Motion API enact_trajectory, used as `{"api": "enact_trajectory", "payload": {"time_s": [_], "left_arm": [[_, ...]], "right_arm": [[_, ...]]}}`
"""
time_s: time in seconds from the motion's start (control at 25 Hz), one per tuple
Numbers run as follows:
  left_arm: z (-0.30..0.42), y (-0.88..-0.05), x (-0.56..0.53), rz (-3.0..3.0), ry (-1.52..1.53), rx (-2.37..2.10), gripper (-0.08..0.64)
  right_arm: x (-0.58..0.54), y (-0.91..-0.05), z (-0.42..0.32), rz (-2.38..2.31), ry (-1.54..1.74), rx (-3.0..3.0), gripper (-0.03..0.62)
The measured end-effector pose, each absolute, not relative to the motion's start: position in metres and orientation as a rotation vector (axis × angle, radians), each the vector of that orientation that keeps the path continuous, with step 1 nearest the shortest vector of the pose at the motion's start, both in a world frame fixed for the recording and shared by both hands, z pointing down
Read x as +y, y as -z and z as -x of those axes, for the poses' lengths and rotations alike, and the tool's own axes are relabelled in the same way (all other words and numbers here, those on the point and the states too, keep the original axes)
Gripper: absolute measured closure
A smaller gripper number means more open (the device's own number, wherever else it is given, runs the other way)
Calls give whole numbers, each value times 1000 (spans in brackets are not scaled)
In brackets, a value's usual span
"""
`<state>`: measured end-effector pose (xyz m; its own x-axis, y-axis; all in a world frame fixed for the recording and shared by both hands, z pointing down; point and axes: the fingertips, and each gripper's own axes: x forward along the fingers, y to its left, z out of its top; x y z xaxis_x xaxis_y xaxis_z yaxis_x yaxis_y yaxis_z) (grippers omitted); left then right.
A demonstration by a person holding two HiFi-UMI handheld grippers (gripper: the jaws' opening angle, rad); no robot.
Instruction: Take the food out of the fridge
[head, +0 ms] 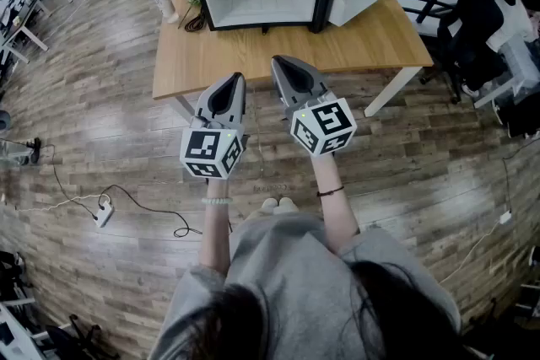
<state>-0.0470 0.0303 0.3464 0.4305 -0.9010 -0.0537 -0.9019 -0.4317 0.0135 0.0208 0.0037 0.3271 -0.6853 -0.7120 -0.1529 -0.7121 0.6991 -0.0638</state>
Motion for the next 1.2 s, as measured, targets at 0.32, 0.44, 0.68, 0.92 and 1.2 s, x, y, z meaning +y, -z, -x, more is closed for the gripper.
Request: {"api": "enact_trajectory", "payload": {"time_s": [0.32, 0.44, 0.68, 0.92, 1.2], "left_arm": [[39, -350, 31, 2638, -64, 1674, 552], [35, -350, 32, 2636, -71, 1678, 552], [29, -345, 25, 2624, -76, 1688, 552], [37, -357, 15, 2639, -61, 1716, 552], [57, -361, -21, 2641, -78, 1713, 552]], "right_arm": [[5, -331, -27, 1146, 1, 2744, 584], [6, -331, -32, 1113, 34, 2731, 584], [-1, -337, -32, 1097, 83, 2736, 584], [-14, -346, -22, 1062, 122, 2764, 584], [-52, -353, -3, 1064, 139, 2778, 584]]}}
